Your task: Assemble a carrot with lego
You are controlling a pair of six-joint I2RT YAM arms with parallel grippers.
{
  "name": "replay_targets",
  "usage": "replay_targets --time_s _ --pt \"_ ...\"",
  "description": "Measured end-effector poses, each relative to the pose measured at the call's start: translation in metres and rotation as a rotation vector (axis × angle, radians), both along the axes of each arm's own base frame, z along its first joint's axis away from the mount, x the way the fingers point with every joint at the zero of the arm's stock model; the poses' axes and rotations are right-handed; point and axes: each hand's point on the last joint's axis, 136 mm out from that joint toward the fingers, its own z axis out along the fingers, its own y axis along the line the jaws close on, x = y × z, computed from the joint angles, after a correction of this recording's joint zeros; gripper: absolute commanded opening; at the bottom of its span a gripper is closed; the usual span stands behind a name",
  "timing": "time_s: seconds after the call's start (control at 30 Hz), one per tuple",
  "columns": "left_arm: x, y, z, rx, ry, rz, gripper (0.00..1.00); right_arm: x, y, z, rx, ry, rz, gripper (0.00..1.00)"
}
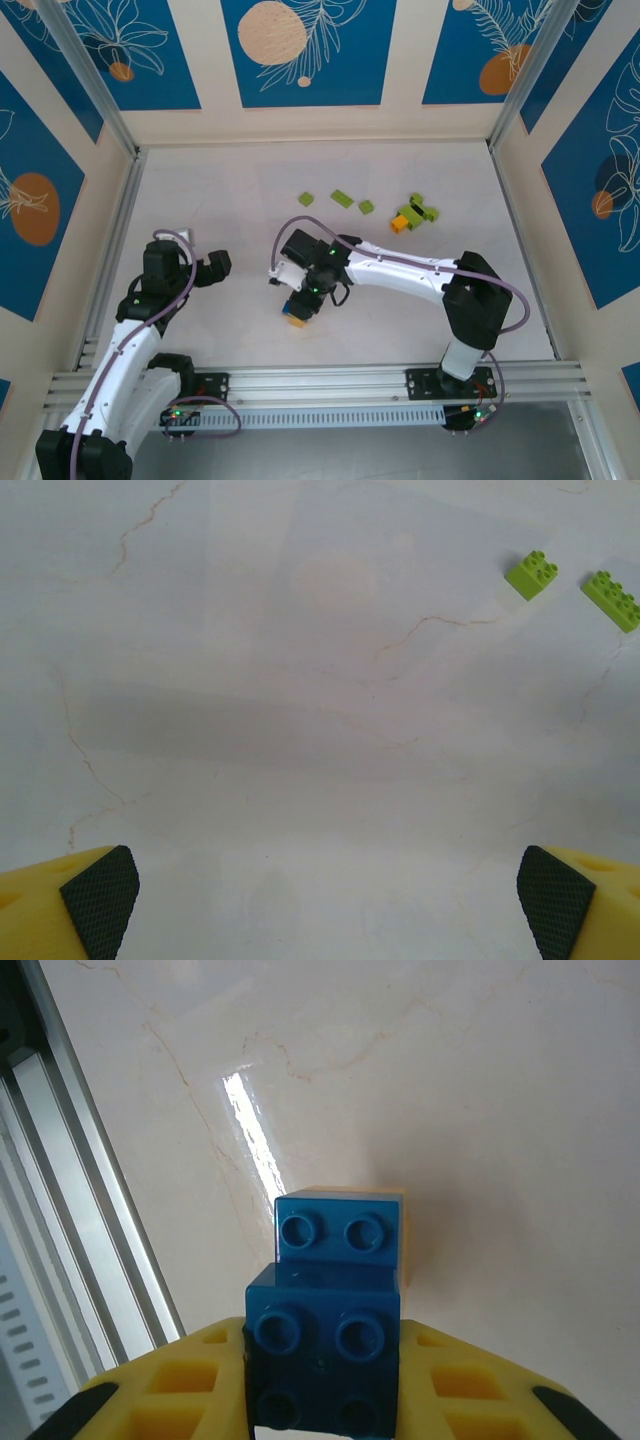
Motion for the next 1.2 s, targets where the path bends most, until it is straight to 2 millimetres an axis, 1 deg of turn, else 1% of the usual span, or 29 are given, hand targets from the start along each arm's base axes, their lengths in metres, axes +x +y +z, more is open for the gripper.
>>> replay_targets --time_s 0.6,0.87,1.2 --pt "0.0000 -0.0001 0.0000 0.000 0.000 0.000 1.00 -0.0009 0.0002 -0.0028 -0.048 -0.129 -0.001 0.25" --pt "0.0000 -0.0001 0.0001 0.000 0.000 0.000 1.00 -0.0012 0.0001 -0.0038 -0.056 -0.142 -0.007 0.25" --pt "0.0000 -0.0001 0.0000 0.000 0.000 0.000 1.00 -0.0010 0.0006 -0.0020 -0.058 -0.145 -0.005 0.28"
